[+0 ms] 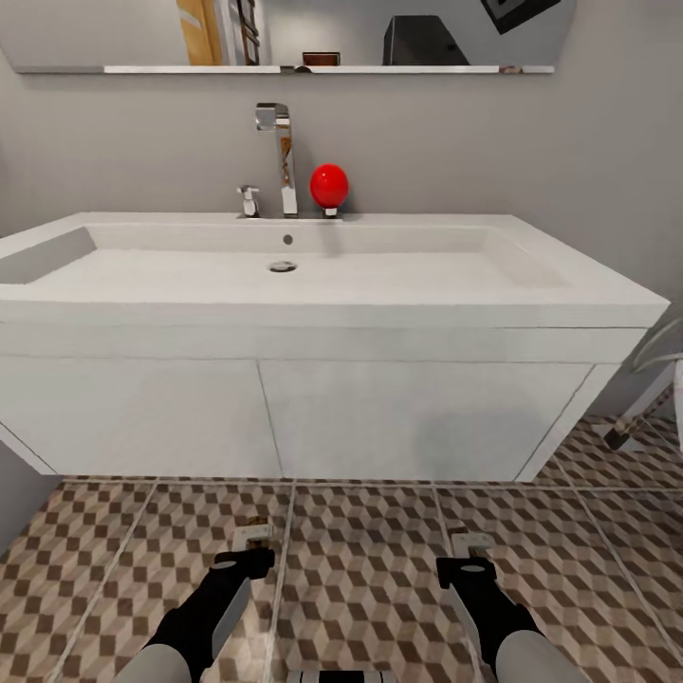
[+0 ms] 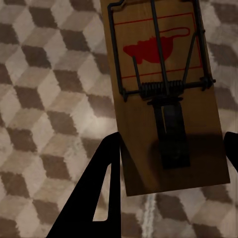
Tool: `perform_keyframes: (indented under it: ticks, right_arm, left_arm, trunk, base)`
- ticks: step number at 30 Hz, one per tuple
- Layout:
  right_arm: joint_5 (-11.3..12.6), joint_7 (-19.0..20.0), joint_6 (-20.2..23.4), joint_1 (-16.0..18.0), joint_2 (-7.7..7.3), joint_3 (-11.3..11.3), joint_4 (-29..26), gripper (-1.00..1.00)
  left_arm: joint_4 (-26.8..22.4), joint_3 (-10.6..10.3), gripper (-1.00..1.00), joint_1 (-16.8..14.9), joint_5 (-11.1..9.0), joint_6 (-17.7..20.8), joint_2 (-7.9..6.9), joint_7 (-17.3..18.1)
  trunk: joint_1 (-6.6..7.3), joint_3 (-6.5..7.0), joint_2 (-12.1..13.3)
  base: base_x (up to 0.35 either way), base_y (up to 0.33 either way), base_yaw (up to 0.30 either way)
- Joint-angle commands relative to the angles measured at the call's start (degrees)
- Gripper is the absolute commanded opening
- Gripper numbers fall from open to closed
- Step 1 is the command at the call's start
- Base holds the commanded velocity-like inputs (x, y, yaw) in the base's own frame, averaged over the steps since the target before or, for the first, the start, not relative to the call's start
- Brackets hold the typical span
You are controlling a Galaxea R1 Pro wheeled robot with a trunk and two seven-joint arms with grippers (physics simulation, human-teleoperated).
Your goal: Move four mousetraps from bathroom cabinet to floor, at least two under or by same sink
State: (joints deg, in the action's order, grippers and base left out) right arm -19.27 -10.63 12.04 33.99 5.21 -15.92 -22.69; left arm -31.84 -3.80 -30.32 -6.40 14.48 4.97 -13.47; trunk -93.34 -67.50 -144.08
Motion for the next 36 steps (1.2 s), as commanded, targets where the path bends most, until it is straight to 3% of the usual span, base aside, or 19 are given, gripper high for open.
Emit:
perform_keyframes:
  ticks: [1, 15, 36]
  right_arm:
    - [-0.5, 0.0, 0.4, 0.0, 0.06, -0.3, -0.1, -1.00]
    - [-0.6, 0.0, 0.3, 0.0, -0.15, -0.3, -0.1, -1.00]
    - [-0.7, 0.0, 0.2, 0.0, -0.20, -0.3, -0.2, -1.00]
  left_arm:
    - [-0.1, -0.4, -1.00, 0.0, -0.5, 0.3, -0.05, -0.5]
    - [0.6, -0.2, -1.00, 0.0, -0.6, 0.1, -0.14, -0.5]
    - [-0.1, -0.4, -1.00, 0.0, -0.5, 0.3, 0.03, -2.9]
  trunk:
    - [0.01, -0.05, 0.0]
    - [0.01, -0.05, 0.0]
    - [0.01, -0.05, 0.0]
  base:
    - [0.000, 0.000, -0.021]
    - [0.196, 0.000, -0.003]
    - [0.007, 0.000, 0.000]
